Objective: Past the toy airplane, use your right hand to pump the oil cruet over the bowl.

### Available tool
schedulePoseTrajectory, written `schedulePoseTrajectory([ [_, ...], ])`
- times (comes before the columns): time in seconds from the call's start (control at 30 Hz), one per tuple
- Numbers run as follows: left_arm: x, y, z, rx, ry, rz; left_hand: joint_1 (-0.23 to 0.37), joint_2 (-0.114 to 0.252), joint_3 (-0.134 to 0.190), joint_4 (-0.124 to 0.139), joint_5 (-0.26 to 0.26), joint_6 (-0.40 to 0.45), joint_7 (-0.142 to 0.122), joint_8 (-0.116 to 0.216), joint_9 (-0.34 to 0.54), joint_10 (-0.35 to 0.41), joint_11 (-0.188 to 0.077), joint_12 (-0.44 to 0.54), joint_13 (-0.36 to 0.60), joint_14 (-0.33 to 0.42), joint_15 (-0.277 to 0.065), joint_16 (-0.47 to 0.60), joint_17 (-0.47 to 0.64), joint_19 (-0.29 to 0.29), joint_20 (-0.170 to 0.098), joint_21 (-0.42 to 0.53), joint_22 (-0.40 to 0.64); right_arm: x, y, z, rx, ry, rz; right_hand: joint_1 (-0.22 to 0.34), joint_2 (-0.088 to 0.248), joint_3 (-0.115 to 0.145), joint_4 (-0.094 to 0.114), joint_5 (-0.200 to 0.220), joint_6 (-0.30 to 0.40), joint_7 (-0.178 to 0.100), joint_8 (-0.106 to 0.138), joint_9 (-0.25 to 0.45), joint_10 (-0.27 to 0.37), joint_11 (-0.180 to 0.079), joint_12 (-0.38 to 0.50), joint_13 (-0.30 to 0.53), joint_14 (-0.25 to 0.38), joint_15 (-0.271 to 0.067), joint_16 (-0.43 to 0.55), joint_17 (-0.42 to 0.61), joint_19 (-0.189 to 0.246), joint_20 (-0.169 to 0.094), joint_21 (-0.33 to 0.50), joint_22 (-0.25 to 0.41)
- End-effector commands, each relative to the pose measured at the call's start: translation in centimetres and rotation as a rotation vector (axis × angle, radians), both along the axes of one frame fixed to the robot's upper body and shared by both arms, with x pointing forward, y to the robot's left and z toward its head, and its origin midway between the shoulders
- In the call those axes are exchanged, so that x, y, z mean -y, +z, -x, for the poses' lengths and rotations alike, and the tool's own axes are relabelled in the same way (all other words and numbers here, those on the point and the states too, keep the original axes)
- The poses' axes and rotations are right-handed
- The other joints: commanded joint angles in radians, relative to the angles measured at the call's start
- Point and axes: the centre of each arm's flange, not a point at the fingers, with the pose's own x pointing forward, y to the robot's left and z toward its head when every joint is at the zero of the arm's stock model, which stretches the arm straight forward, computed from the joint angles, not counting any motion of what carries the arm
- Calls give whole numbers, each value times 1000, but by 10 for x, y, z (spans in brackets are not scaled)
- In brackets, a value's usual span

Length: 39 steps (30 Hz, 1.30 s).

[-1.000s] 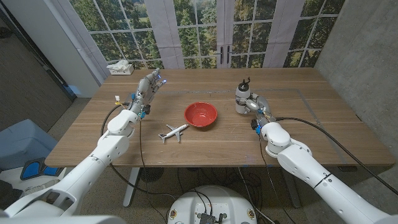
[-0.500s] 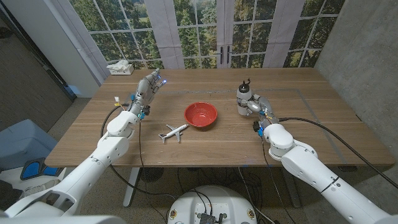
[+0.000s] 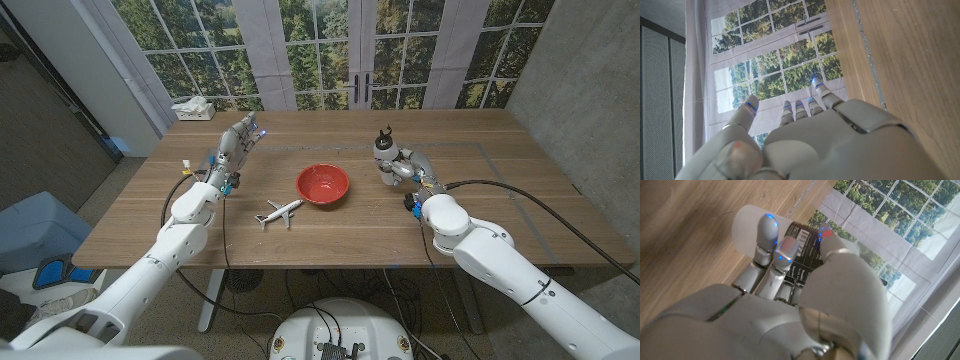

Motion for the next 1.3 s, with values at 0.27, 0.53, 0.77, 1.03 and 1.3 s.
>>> schedulePoseTrajectory([
  [0.27, -4, -9, 4, 25, -12, 24, -11, 48, 3, -7, 5, 1, -3, 3, 2, -5, -5, 9, 4, -4, -66, -3, 2, 9, -31, -7, 3, -26, 25, 16, 25, -50, 194, 54, 95, 47, 36, 5, 15, -1, -2, 2, 163, 19, 10, 286, -11, -1, 9, 3, -9, -77, -7, -3],
  [0.53, -8, -14, 4, 27, -16, 34, -12, 48, 2, -8, 4, 1, -4, 3, 2, -4, -6, 10, 4, -4, -65, -3, 2, 10, -31, -10, 3, -41, 33, 21, 28, -111, 264, 54, 97, 49, 35, 5, 19, -3, -3, 2, 165, 14, 10, 295, -13, -1, 13, 2, -10, -77, -6, -5],
  [0.77, -10, -15, 3, 24, -18, 37, -11, 46, 1, -11, 4, 2, -4, 3, 2, -4, -6, 10, 4, -3, -66, -3, 1, 11, -31, -12, 3, -52, 39, 23, 35, -158, 316, 56, 99, 52, 35, 5, 20, -3, -4, 2, 168, 16, 10, 302, -15, -1, 16, 2, -11, -77, -6, -6],
  [1.03, -13, -16, 1, 25, -20, 40, -12, 47, 1, -11, 4, 1, -4, 3, 2, -4, -5, 9, 4, -2, -65, -3, 1, 12, -30, -16, 3, -63, 44, 24, 42, -217, 378, 57, 102, 56, 35, 6, 18, -2, -8, 3, 173, 10, 11, 312, -18, -1, 19, 2, -13, -77, -6, -7],
  [1.3, -14, -15, 1, 29, -19, 43, -12, 48, 1, -11, 4, 1, -4, 3, 2, -5, -5, 9, 4, -3, -65, -3, 2, 14, -30, -18, 3, -75, 46, 24, 65, -273, 466, 59, 104, 59, 34, 6, 21, -4, -9, 3, 175, 10, 11, 321, -21, -1, 23, 2, -15, -78, -7, -9],
])
